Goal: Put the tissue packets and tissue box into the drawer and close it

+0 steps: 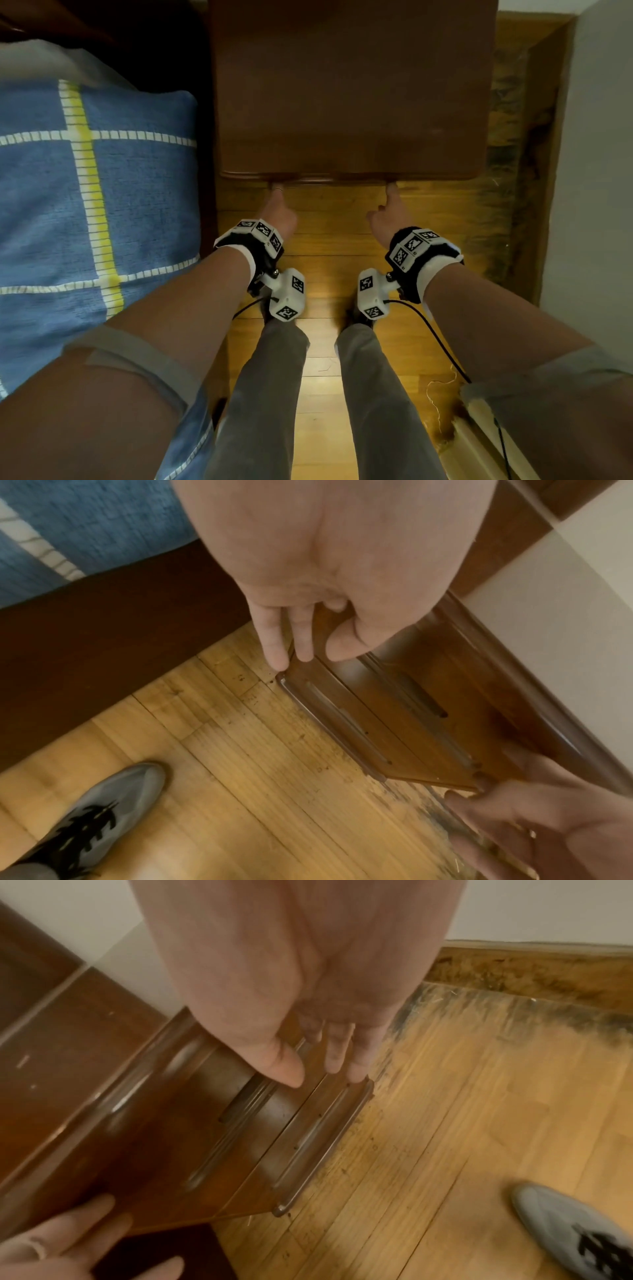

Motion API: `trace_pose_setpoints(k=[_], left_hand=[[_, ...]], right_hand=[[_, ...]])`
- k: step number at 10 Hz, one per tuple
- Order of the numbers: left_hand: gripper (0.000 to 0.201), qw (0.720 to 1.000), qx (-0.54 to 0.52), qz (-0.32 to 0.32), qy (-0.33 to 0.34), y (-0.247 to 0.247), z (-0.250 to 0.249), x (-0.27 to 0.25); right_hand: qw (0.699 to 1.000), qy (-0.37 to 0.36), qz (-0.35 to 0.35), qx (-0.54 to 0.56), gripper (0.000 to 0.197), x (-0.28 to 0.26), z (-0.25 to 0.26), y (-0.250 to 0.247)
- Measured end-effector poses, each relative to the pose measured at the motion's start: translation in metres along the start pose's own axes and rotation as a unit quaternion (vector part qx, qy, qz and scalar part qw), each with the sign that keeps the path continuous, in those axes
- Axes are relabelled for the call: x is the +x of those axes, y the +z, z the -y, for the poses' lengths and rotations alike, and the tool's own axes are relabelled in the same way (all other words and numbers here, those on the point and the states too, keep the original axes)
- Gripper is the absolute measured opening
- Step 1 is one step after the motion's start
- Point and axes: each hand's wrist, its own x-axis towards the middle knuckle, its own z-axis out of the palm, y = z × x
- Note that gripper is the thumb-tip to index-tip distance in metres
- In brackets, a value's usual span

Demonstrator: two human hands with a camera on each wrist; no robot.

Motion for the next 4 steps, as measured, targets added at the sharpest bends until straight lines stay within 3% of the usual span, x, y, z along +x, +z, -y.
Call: trace_pose_setpoints(k=[3,4], left_hand=[[0.066,1.0,0.006,-0.016,0.005,-0.001,0.006,-0.02],[0.051,0.999,-0.004,-0.046,0.007,-0.013,-0.002,-0.048]], right_hand=[[1.0,-0.019,0.012,0.019,0.07,-0.027,0.0,-0.007],[0.998,-0.011,0.018,0.056,0.063,-0.05,0.007,-0.015]])
